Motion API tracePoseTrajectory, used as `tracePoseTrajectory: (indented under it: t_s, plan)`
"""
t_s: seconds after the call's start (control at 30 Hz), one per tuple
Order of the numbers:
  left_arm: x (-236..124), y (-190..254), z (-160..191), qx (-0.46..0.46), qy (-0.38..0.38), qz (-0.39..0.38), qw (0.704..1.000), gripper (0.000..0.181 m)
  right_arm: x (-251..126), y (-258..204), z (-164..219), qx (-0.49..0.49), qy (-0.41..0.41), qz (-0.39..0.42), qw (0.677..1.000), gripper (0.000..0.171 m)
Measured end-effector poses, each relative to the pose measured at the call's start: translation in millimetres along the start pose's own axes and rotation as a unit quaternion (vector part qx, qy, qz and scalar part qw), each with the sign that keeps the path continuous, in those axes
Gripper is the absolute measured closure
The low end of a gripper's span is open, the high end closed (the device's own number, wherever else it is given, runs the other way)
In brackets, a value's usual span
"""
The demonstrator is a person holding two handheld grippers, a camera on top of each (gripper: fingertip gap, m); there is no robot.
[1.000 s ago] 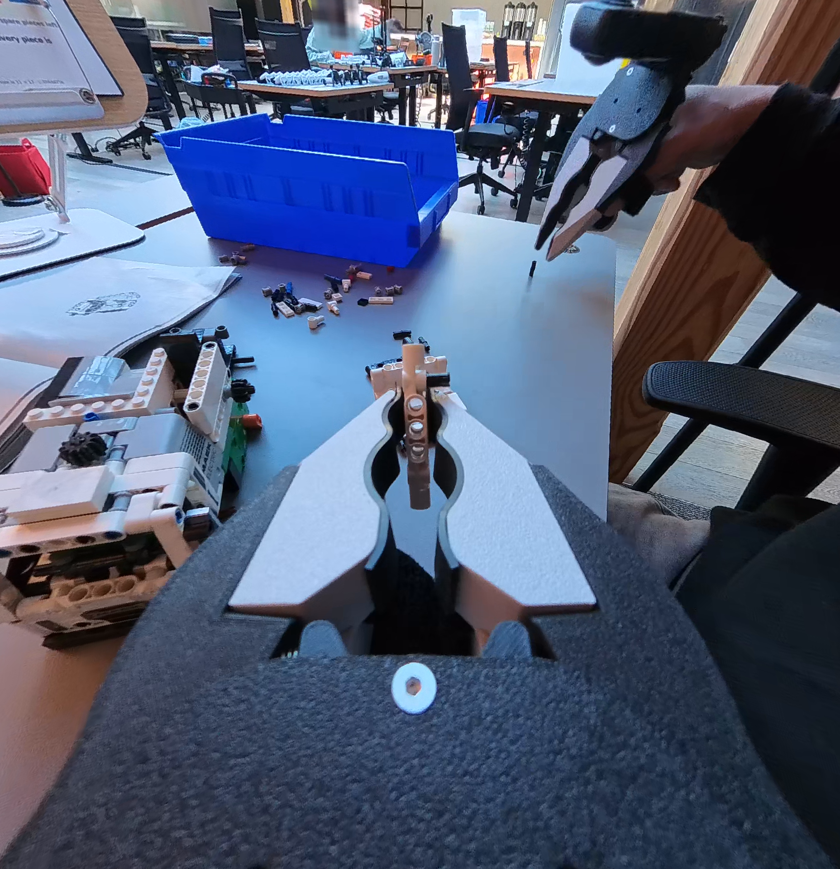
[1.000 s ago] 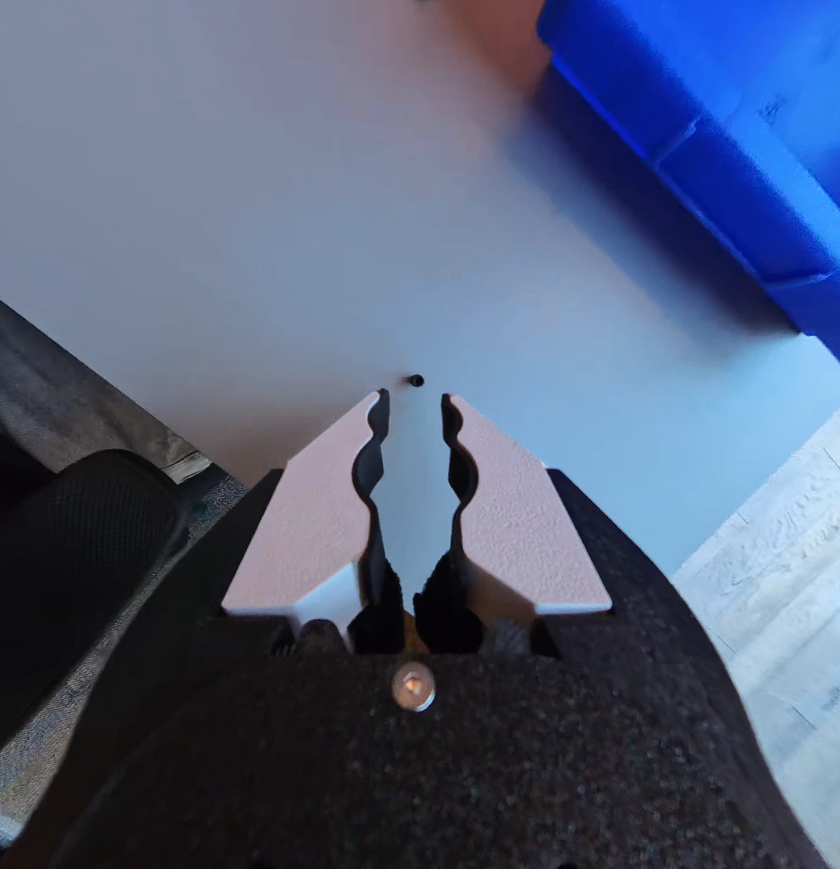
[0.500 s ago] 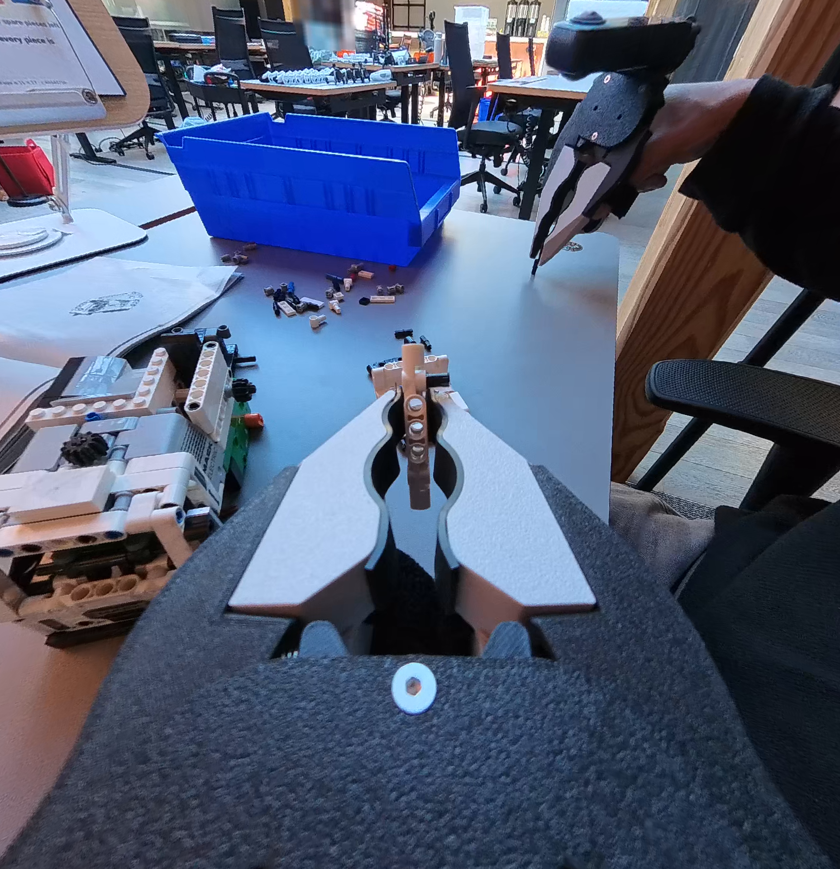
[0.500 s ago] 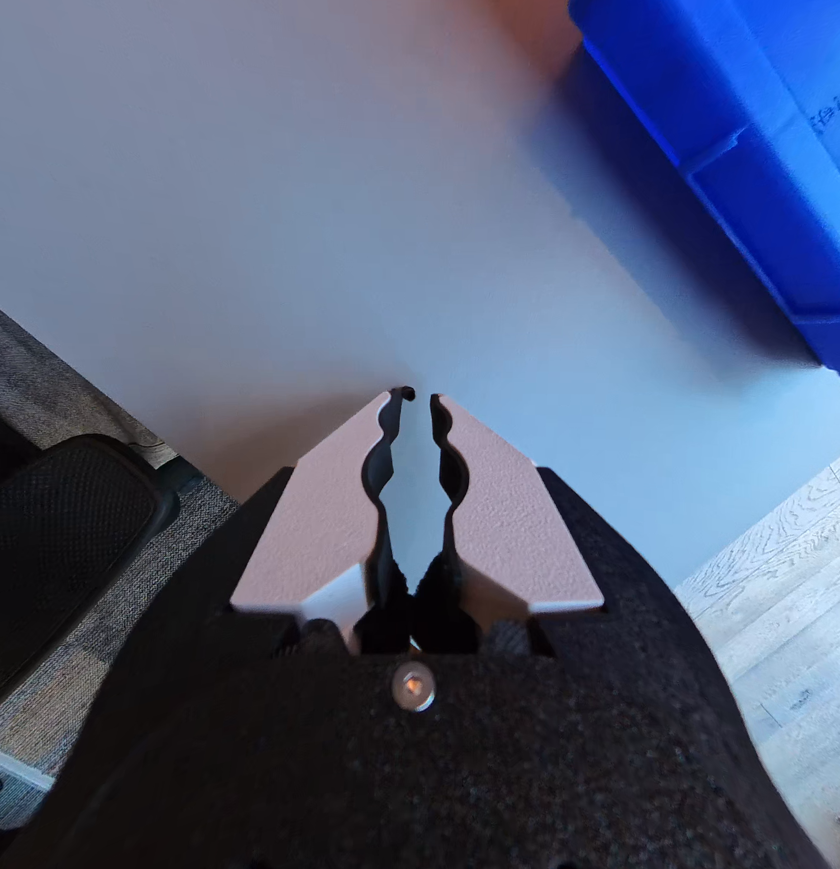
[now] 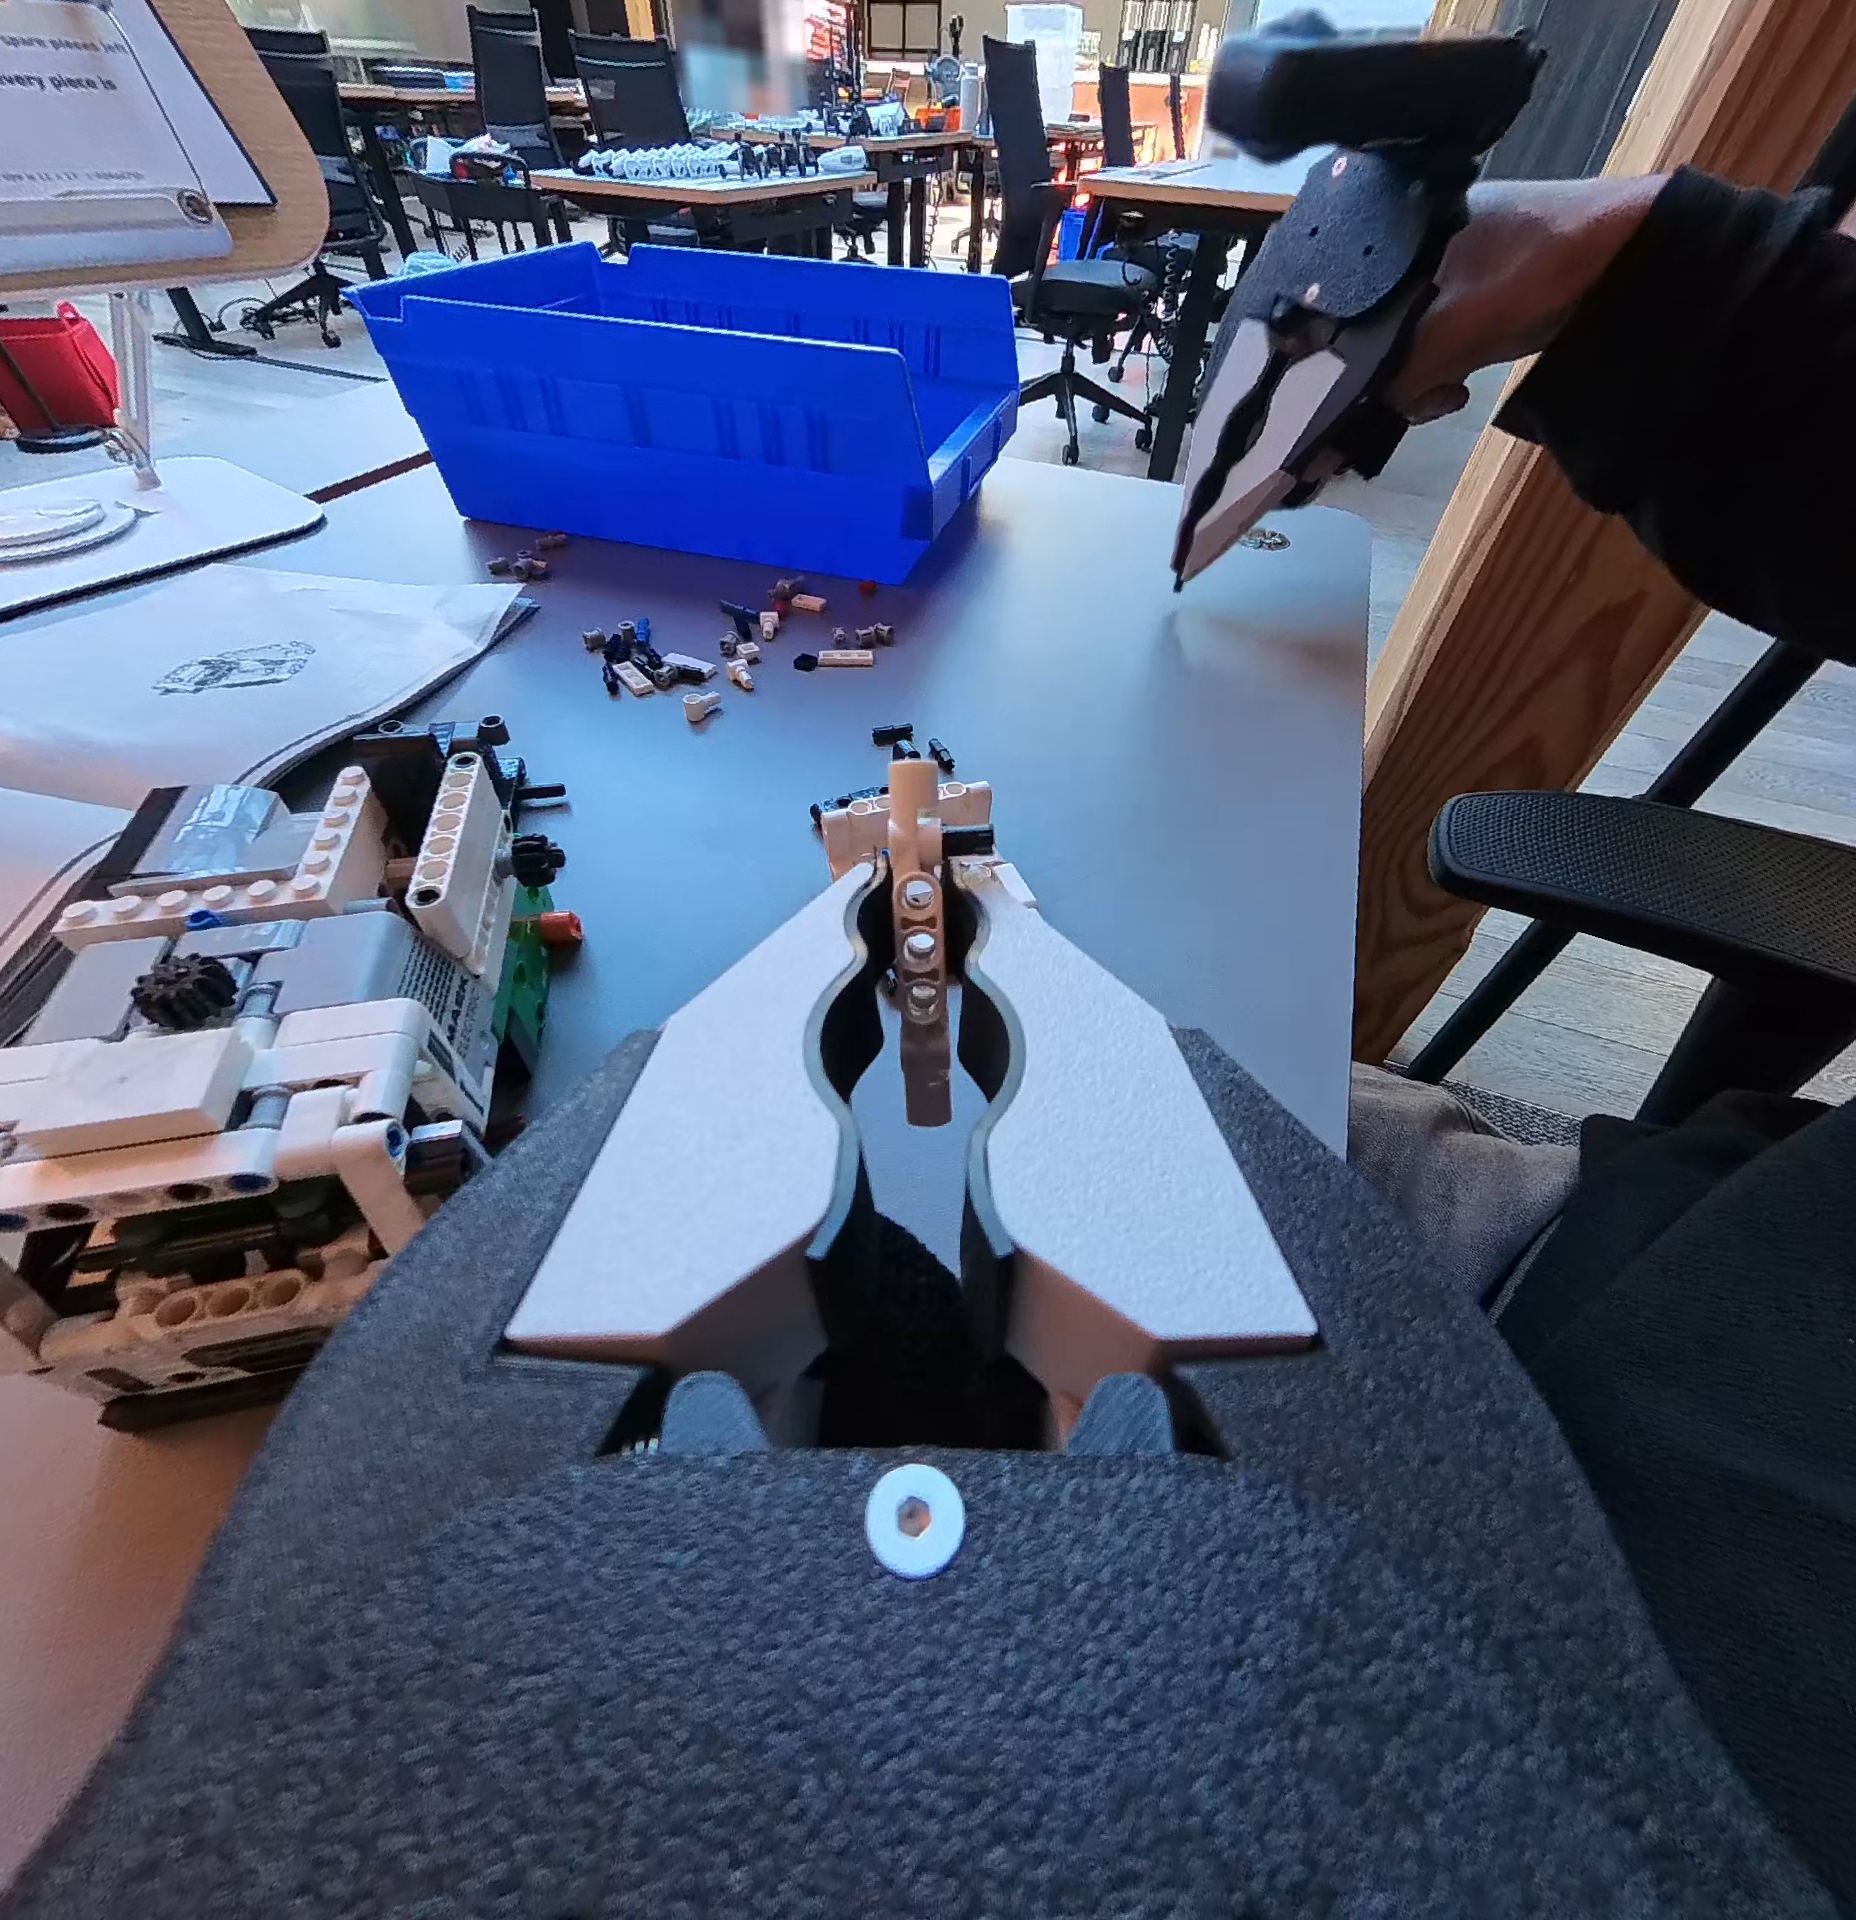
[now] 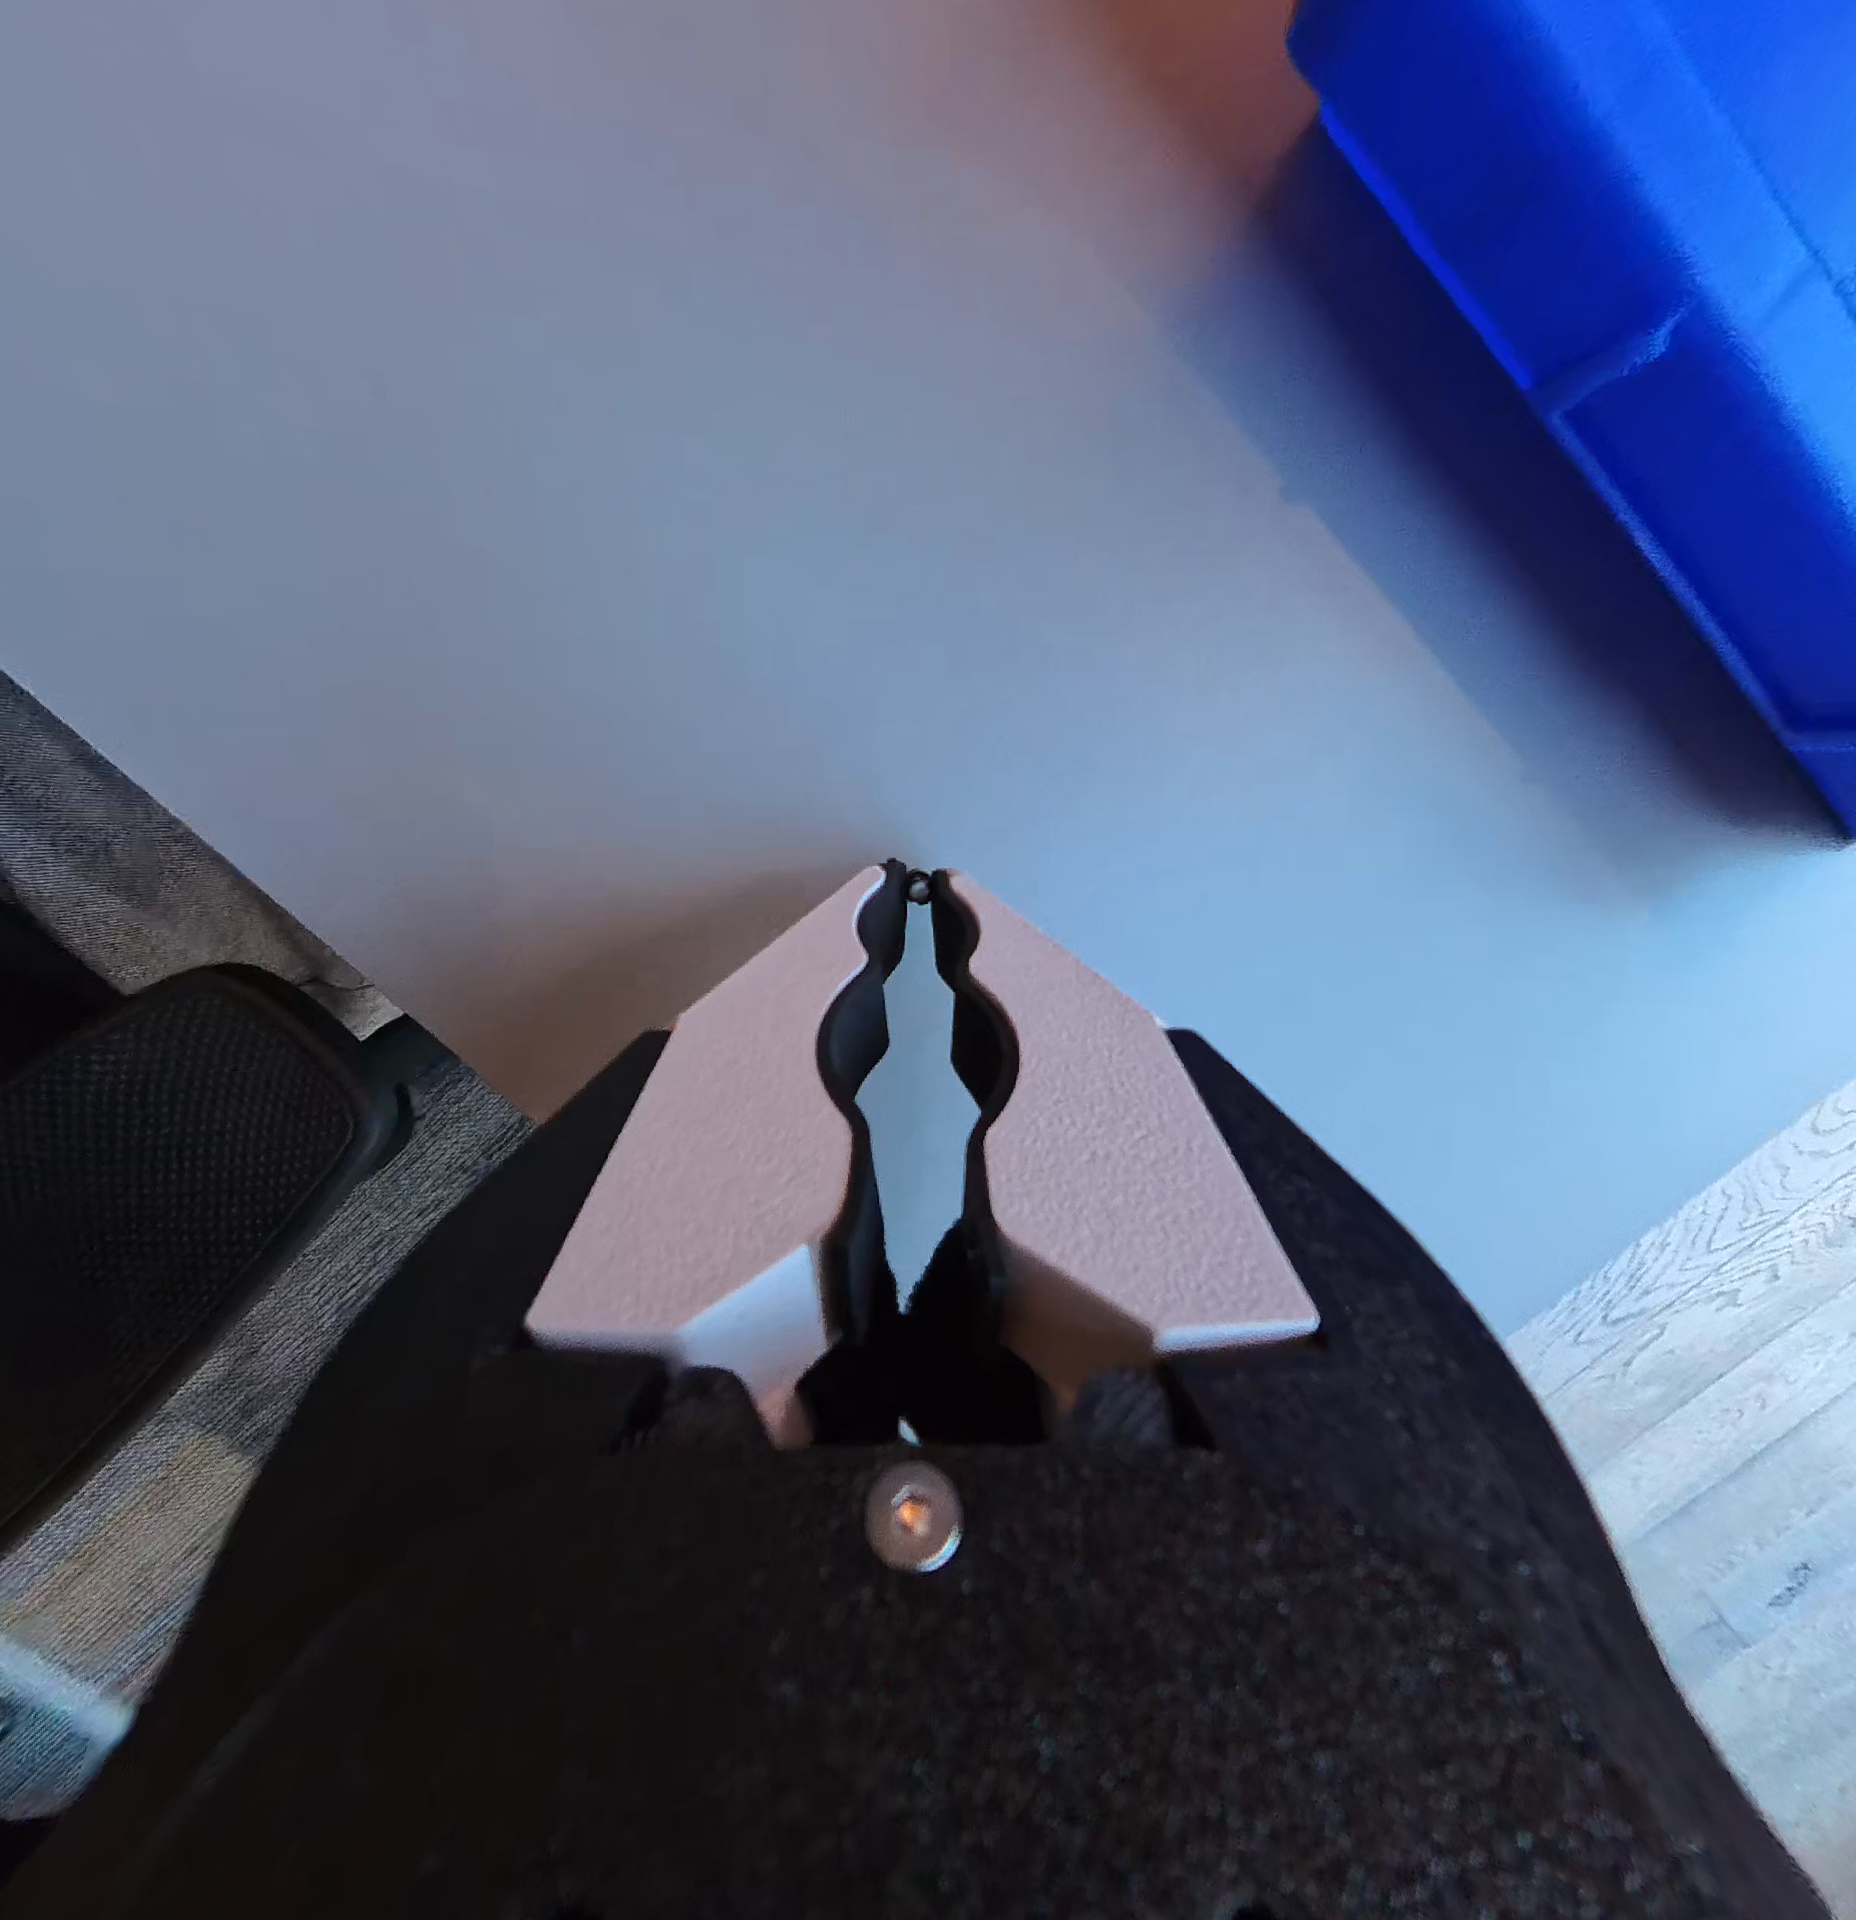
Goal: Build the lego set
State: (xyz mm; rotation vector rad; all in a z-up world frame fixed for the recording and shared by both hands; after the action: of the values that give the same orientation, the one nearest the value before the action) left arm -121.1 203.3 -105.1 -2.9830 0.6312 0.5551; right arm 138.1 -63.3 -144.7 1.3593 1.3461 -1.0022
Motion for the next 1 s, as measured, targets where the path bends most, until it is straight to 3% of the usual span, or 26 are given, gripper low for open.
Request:
tracePoseTrajectory:
  t_s: [0.03,0.13,0.23,0.37,0.5,0.67,1.0]
  plan:
    - [0.0,-0.3,-0.1,0.000,0.000,-0.001,1.000,0.175,-5.7,-1.6,-7.0,-0.009,0.021,0.011,1.000,0.168]
    - [-0.5,-2.2,-2.2,0.000,0.010,-0.010,1.000,0.175,-45.0,-31.4,-61.2,-0.054,0.172,0.034,0.983,0.168]
    - [-0.5,-5.1,-7.1,-0.014,0.029,-0.011,0.999,0.175,-82.4,-101.0,-133.5,-0.128,0.347,0.062,0.927,0.167]
    - [-6.9,-11.0,-14.7,-0.091,0.078,0.033,0.992,0.176,-76.6,-184.8,-209.4,-0.130,0.490,0.106,0.855,0.168]
    - [-15.1,-16.6,-17.7,-0.165,0.119,0.087,0.975,0.175,-58.2,-217.5,-244.7,-0.155,0.518,0.224,0.811,0.168]
    - [-17.0,-17.3,-17.9,-0.178,0.128,0.099,0.971,0.175,-46.3,-229.1,-262.5,-0.147,0.491,0.221,0.830,0.168]
    - [-16.5,-14.2,-17.7,-0.162,0.123,0.088,0.975,0.175,-43.6,-225.1,-261.0,-0.111,0.489,0.187,0.845,0.168]
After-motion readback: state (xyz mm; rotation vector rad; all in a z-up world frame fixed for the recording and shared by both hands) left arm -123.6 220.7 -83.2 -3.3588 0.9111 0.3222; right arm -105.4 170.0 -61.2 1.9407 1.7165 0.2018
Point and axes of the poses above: each gripper's, where its closed fingertips meet, x out along the fingers, z out of its underside, y = z × x across the jaws, the point moved 4 cm from there along -x, back along the fingers, and after that the axes turned 7 degrees about -y, right-handed, at the moved point
